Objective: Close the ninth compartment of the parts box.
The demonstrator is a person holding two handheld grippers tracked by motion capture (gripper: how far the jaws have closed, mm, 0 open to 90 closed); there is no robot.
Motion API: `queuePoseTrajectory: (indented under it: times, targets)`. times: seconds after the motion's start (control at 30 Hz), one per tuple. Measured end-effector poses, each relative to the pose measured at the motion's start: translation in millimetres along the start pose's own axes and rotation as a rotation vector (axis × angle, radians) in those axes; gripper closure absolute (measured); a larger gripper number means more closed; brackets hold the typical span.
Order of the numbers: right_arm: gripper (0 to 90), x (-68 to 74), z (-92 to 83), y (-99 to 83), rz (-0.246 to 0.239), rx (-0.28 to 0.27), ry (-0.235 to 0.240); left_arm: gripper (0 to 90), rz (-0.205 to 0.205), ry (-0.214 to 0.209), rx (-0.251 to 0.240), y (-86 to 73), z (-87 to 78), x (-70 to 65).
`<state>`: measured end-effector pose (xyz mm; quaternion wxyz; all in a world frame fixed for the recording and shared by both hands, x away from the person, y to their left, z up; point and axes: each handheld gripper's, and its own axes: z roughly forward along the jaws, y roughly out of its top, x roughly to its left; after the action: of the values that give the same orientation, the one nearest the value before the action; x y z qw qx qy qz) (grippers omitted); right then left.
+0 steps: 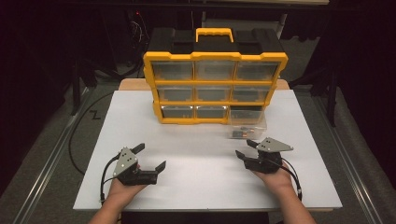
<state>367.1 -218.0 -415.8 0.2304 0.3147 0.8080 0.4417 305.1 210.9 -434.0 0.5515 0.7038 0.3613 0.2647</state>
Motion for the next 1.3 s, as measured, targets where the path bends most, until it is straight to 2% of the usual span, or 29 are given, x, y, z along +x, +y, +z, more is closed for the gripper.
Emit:
queuePoseTrajectory:
  times: [0.37, 0.57, 0.87, 1.3]
  targets:
    - [76.1, 2.3, -1.2, -0.6, -0.010, -0.003, -0.040, 0.2, 0.021, -0.002, 0.004, 1.0, -0.6, -3.7]
    - [90.0, 2.0, -3.6, -0.7, -0.006, -0.027, -0.068, 0.2, 0.019, -0.001, 0.004, 1.2, 0.1, -4.2]
    - [90.0, -2.7, 1.2, 2.1, 0.012, -0.038, -0.111, 0.2, 0.022, 0.001, 0.003, 1.0, -0.5, -3.1]
    - [90.0, -16.6, 10.7, 5.4, 0.033, -0.033, -0.168, 0.2, 0.026, -0.002, 0.005, 0.8, 0.3, -3.5]
